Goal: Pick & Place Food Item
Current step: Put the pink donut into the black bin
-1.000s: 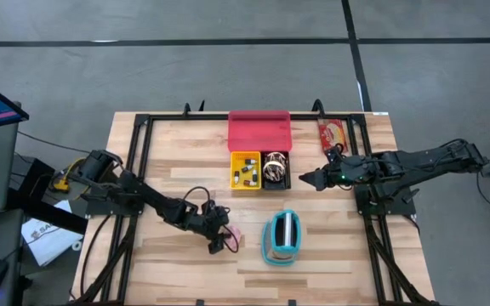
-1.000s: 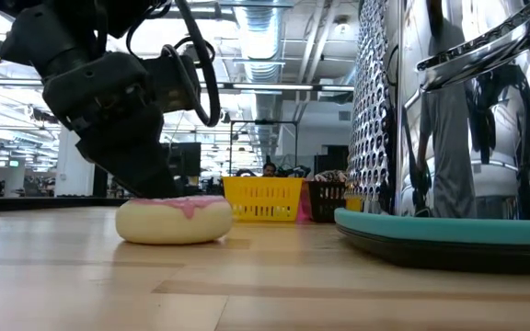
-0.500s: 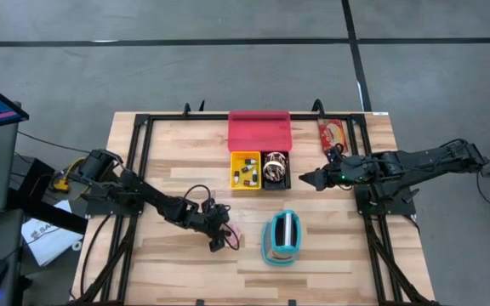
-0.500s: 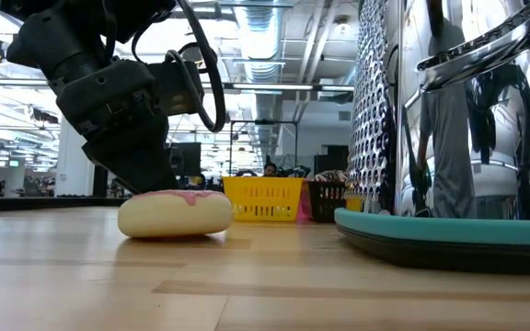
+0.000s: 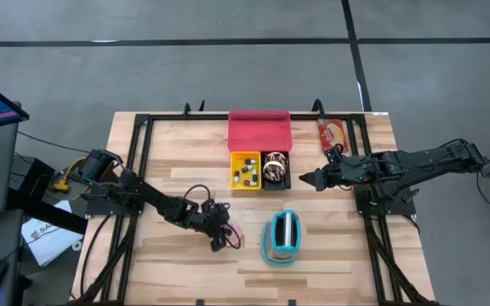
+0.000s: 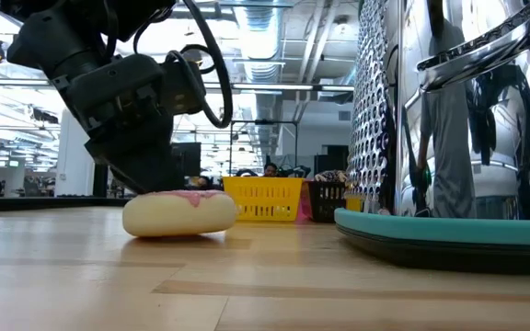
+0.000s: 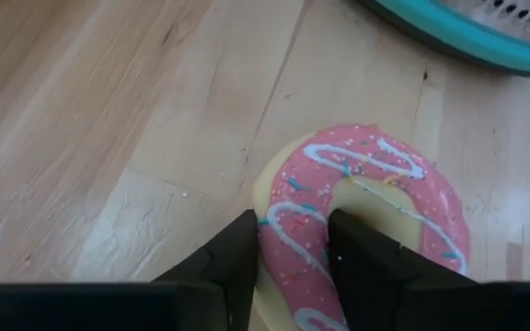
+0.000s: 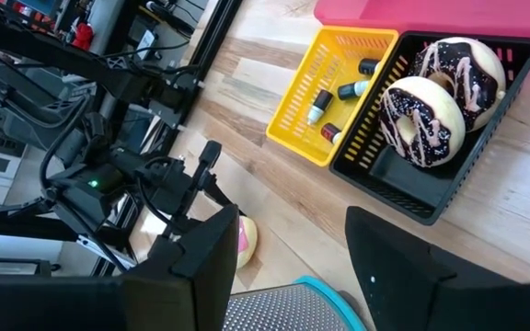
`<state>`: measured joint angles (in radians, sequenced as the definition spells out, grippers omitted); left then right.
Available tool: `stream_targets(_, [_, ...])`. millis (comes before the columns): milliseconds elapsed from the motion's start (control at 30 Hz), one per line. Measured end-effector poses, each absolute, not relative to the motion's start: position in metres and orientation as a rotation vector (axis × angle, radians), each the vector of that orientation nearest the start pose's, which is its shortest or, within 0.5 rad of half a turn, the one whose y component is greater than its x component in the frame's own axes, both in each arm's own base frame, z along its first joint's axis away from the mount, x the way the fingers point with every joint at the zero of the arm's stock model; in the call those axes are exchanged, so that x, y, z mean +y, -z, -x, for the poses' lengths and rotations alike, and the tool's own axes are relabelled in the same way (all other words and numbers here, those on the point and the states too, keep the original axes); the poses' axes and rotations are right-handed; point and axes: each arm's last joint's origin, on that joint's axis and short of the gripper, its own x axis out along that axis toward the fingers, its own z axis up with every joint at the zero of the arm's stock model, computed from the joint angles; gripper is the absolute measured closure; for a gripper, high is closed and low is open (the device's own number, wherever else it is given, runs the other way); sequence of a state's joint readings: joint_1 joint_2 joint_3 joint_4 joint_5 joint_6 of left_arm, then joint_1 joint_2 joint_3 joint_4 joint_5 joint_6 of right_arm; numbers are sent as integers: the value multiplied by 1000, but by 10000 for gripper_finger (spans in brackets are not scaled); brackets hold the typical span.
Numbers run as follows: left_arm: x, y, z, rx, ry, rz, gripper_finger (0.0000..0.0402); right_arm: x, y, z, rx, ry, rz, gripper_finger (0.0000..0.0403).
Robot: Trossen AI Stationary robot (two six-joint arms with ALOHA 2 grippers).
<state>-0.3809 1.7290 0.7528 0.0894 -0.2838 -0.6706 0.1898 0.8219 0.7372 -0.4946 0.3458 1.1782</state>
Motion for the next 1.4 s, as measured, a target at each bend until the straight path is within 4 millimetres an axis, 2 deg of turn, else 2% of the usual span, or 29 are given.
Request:
stream_targets(367, [-107, -131, -293, 749, -210, 369, 282, 22, -284, -167, 402, 457, -985, 210])
stream_targets(633, [-101, -167, -309, 629, -257, 279, 282, 22, -282, -167, 416, 467, -980, 210])
stream_targets(767, [-76, -193, -324, 592, -327, 185, 284, 22, -282, -166, 418, 469, -982, 210])
stream_targets(967, [-13, -216, -342, 588, -409, 70, 284, 21, -283, -166, 398, 487, -992, 210])
stream_targets(1133, [27, -218, -354, 598, -407, -24, 284, 21, -283, -166, 384, 504, -1000, 210])
stream_targets(1233, [36, -214, -361, 593, -395, -45, 284, 20, -283, -166, 350, 539, -1011, 210])
stream_targets(1400, [39, -197, -380, 590, -382, -89, 284, 19, -284, -166, 321, 555, -1017, 210])
